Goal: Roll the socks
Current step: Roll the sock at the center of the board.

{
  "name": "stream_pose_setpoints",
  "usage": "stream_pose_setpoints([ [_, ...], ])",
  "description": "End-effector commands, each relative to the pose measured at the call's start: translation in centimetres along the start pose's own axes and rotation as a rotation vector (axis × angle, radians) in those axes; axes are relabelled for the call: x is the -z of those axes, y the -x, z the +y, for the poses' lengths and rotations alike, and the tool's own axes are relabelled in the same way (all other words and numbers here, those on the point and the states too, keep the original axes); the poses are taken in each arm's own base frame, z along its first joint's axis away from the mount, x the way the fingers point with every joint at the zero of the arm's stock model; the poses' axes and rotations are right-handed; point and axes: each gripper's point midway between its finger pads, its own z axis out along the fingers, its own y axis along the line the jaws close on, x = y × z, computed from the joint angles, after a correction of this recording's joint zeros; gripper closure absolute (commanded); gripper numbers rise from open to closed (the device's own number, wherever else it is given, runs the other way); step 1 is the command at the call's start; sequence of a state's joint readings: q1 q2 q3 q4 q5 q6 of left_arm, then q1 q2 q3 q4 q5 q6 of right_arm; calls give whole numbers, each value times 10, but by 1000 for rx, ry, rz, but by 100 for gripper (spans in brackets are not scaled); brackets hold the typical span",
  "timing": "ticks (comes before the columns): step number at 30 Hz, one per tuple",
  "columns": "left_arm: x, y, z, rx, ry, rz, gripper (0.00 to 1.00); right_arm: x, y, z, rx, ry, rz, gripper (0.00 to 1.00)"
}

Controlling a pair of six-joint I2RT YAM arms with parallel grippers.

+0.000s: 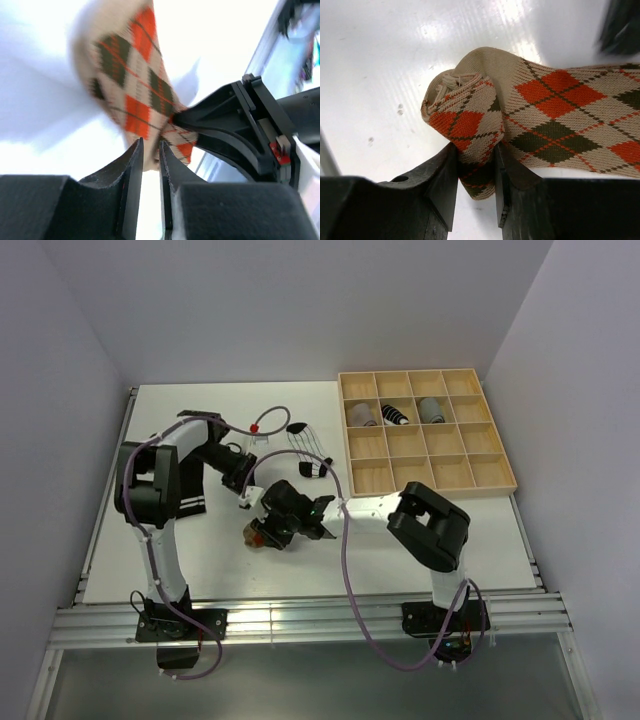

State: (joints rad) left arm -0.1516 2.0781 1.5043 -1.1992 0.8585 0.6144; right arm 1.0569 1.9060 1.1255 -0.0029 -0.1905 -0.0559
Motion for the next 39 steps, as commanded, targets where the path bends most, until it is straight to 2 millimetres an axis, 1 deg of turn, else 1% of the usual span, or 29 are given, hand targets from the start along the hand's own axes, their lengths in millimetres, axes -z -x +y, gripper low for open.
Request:
stream_pose_setpoints([
  [1,22,27,2,-26,63,-163,76,6,-41,17,-103,145,149,76],
  [2,24,25,6,-14,80,-175,77,6,-38,13,-121,158,146,76],
  [3,32,27,13,-7,108,-207,78,3,-45,15,-150,184,173,76],
  [4,41,36,14,-15,144,-261,78,2,-46,16,-166,207,180,76],
  [5,44,33,17,-7,151,-282,78,2,-44,11,-184,224,176,76],
  [6,54,33,24,5,181,-314,78,0,-49,11,-241,241,197,76],
  [7,63,39,22,-17,209,-357,78,0,-44,13,-263,278,192,76],
  [9,66,33,23,-30,239,-372,78,-1,-48,7,-328,309,216,76],
  [10,74,36,18,-76,274,-394,77,-2,-42,3,-349,320,211,76],
  [11,73,33,20,-99,297,-404,75,0,-45,3,-375,333,232,76],
  [12,82,36,12,-149,335,-431,72,0,-46,-2,-397,342,241,76],
  [14,85,30,17,-204,404,-439,69,-2,-46,-3,-433,369,268,75],
  [15,93,30,12,-259,447,-452,64,-1,-47,-3,-445,389,277,75],
  [16,90,20,16,-273,472,-429,62,-3,-44,-3,-455,413,281,75],
  [17,91,16,17,-298,502,-420,62,-2,-45,-2,-479,418,296,75],
  [18,95,17,13,-382,548,-414,60,-2,-44,-5,-493,422,298,75],
  [19,88,5,18,-390,585,-381,60,-5,-44,-5,-506,437,309,75],
  [20,80,4,14,-438,599,-361,59,-3,-44,-4,-533,451,322,75],
  [21,86,9,7,-530,649,-374,57,-3,-42,-7,-547,447,323,75],
  [22,75,-4,13,-536,678,-335,56,-4,-41,-11,-559,445,321,74],
  [23,66,-4,4,-595,680,-322,55,-4,-44,-11,-577,459,338,74],
  [24,69,-1,-7,-662,710,-338,53,-5,-45,-14,-584,454,340,74],
  [25,62,-6,-6,-689,728,-335,51,-6,-45,-20,-592,440,341,74],
  [26,55,-5,-14,-744,728,-328,50,-6,-46,-20,-597,441,349,74],
  [27,57,-4,-23,-797,745,-344,47,-7,-48,-20,-604,446,354,74],
  [29,45,-9,-30,-861,743,-331,43,-8,-49,-23,-611,442,360,74],
  [30,45,-10,-36,-906,748,-334,41,-10,-50,-23,-618,444,363,74],
  [37,11,-37,-40,-1033,730,-211,37,-16,-52,-28,-642,438,380,74],
  [39,1,-41,-45,-1076,718,-192,37,-17,-53,-29,-648,438,388,74],
])
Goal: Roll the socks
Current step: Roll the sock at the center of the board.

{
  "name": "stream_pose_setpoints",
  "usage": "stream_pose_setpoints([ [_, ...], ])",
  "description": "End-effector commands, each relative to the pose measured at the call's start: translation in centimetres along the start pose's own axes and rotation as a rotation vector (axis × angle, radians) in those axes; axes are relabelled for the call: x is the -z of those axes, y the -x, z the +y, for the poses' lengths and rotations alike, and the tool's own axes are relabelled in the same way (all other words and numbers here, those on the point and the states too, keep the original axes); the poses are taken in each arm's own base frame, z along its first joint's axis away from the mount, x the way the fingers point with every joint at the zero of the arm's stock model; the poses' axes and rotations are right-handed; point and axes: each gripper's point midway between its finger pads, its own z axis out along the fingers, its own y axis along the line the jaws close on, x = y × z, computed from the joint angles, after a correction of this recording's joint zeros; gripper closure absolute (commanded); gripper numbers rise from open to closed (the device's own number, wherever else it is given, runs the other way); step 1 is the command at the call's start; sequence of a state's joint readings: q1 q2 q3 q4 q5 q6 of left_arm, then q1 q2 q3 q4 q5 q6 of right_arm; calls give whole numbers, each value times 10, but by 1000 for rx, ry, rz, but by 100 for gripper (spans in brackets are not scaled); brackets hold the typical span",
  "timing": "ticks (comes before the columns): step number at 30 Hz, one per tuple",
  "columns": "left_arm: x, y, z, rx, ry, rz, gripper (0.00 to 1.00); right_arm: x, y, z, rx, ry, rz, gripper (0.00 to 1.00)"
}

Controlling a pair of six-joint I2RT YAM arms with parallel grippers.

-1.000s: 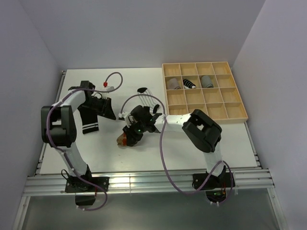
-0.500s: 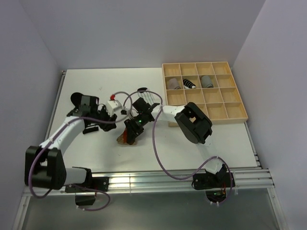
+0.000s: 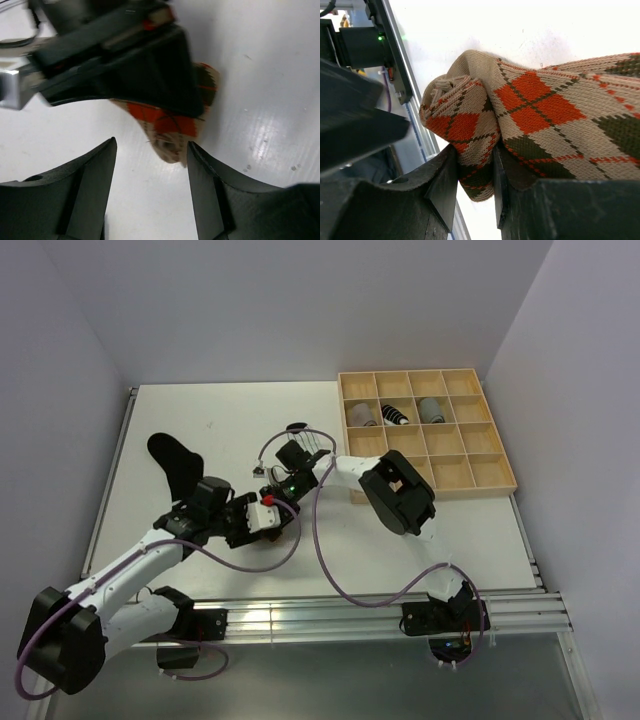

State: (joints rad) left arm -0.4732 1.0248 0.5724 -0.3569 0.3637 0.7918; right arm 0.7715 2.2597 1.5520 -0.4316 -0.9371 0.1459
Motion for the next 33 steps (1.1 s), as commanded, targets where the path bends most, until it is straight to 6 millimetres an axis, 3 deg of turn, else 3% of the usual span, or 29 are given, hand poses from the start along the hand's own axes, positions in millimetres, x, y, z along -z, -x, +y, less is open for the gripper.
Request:
stream_pose_setpoints([
  [1,-4,-4,-6,-104,25,18,37,-10,-30,-49,-109,-146,85,74],
  [3,-8,1,-15,-144,10,3,37,-10,-30,-49,-110,-146,86,74],
  [7,-17,-8,-18,-178,14,14,34,-9,-30,-50,-111,-147,88,74],
  [10,-23,-11,-20,-202,21,15,25,-10,-31,-50,-111,-150,91,74],
  [17,-36,-10,-17,-228,66,13,26,-11,-34,-54,-113,-145,98,75],
  [22,-44,-16,-19,-215,44,47,31,-10,-34,-53,-110,-141,102,75],
  [25,-48,-18,-24,-202,6,57,38,-10,-34,-53,-103,-139,105,75],
  [33,-52,-25,-48,-132,-164,120,84,-5,-33,-61,-109,-177,84,69],
])
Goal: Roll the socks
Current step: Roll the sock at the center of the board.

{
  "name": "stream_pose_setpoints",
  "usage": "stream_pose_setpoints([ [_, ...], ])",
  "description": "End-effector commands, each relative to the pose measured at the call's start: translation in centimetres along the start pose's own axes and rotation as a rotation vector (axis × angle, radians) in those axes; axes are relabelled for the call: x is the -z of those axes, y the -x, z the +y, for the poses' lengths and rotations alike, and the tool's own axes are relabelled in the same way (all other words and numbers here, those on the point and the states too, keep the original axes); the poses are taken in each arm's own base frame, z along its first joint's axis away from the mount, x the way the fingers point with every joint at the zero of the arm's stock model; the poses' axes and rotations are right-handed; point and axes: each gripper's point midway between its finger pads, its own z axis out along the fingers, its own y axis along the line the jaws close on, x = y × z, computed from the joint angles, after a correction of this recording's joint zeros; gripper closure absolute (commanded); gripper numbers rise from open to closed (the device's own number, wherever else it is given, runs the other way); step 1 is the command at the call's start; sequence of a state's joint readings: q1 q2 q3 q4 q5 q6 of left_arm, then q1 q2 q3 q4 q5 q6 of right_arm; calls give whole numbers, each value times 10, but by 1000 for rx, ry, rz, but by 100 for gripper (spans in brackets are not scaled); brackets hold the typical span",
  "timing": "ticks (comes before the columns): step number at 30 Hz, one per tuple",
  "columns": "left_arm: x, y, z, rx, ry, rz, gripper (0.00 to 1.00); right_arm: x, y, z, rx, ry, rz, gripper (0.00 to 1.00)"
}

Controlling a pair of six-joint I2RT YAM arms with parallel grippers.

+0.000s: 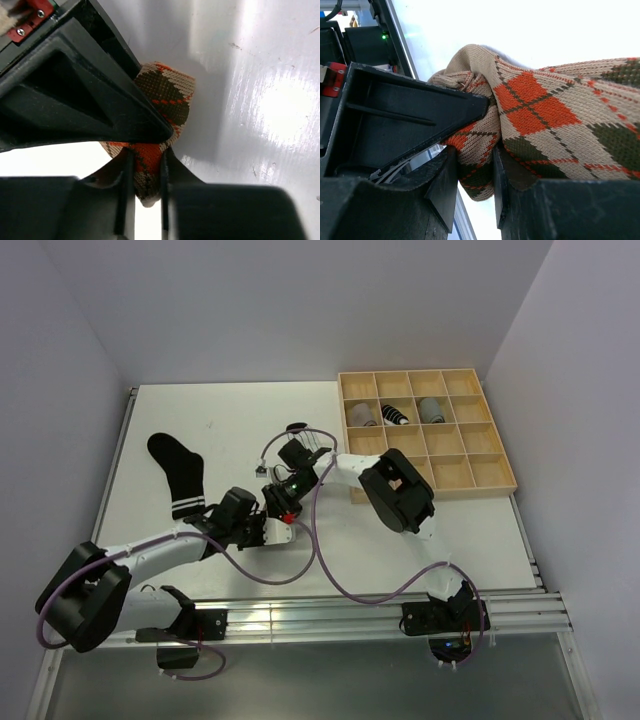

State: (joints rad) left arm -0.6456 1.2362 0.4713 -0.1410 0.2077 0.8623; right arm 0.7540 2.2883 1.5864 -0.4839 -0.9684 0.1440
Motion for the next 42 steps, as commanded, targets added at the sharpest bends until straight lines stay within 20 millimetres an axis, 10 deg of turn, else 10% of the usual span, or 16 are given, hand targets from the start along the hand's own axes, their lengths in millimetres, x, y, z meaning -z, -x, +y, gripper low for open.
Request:
stream_pose_setpoints([
  [1,-2,9,-18,42,-127,-15,88,-7,-28,-60,-68,-211,51,68],
  [11,3,1,-42,226,-421,52,100,37,-21,-47,-60,-281,-264,39],
  [31,8,-1,-25,562,-626,310,100,156,-35,-23,-24,-597,-907,42],
  [38,2,17,-15,729,-719,391,100,152,-32,8,179,-697,-922,40],
  [42,1,21,-21,828,-789,456,100,110,-27,26,347,-743,-793,40],
])
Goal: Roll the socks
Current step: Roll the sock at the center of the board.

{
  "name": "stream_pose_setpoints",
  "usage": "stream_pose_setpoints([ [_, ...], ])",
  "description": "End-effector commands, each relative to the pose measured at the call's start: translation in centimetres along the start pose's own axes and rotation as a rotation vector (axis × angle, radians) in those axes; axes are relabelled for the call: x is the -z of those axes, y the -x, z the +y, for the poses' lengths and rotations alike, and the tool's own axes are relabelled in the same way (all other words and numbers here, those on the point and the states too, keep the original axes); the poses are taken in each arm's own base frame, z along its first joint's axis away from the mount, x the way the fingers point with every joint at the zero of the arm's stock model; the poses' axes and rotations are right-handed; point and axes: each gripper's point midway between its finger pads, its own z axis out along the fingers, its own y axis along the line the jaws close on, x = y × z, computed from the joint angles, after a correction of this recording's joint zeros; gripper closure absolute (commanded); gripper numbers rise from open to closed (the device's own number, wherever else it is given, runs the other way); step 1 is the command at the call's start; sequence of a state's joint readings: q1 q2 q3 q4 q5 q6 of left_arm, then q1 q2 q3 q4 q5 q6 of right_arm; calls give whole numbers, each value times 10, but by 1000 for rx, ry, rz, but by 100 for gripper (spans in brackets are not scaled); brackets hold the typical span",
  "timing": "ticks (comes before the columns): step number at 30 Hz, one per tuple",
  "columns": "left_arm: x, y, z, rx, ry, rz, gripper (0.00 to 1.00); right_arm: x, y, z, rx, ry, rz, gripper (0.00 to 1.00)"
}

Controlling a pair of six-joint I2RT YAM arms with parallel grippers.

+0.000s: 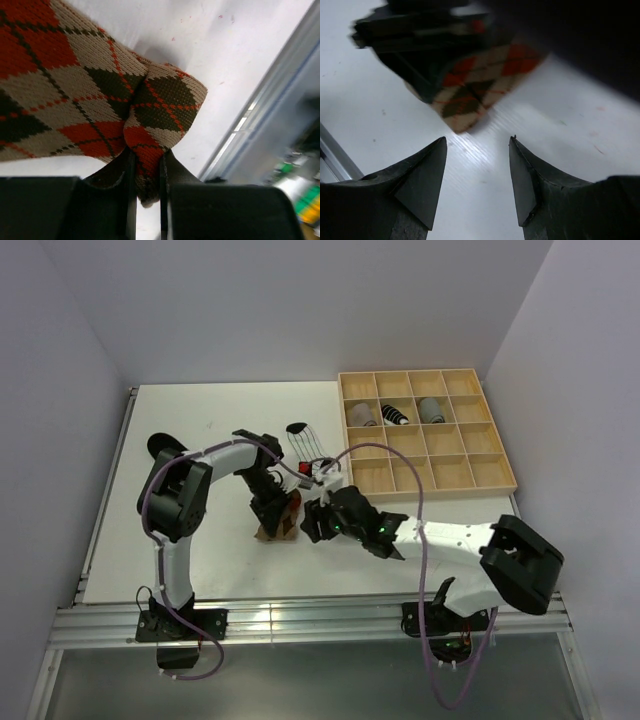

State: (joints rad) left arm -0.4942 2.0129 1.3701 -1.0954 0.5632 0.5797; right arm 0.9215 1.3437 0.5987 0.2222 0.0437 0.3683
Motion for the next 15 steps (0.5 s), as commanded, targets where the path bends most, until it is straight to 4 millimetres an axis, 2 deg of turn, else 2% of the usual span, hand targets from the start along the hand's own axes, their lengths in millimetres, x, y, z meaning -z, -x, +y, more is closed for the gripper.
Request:
stream_pose_setpoints([
  [1,-9,-18,-13,161,-93,114,100,-15,16,20,168,-25,-42,40],
  [5,-13,-18,-17,220,-144,141,100,-40,6,36,290,-21,5,40],
  [9,-13,-21,-22,252,-210,161,100,-52,-1,50,421,6,21,40],
  [15,-12,-31,-15,261,-224,205,100,-52,-10,70,462,95,35,36],
])
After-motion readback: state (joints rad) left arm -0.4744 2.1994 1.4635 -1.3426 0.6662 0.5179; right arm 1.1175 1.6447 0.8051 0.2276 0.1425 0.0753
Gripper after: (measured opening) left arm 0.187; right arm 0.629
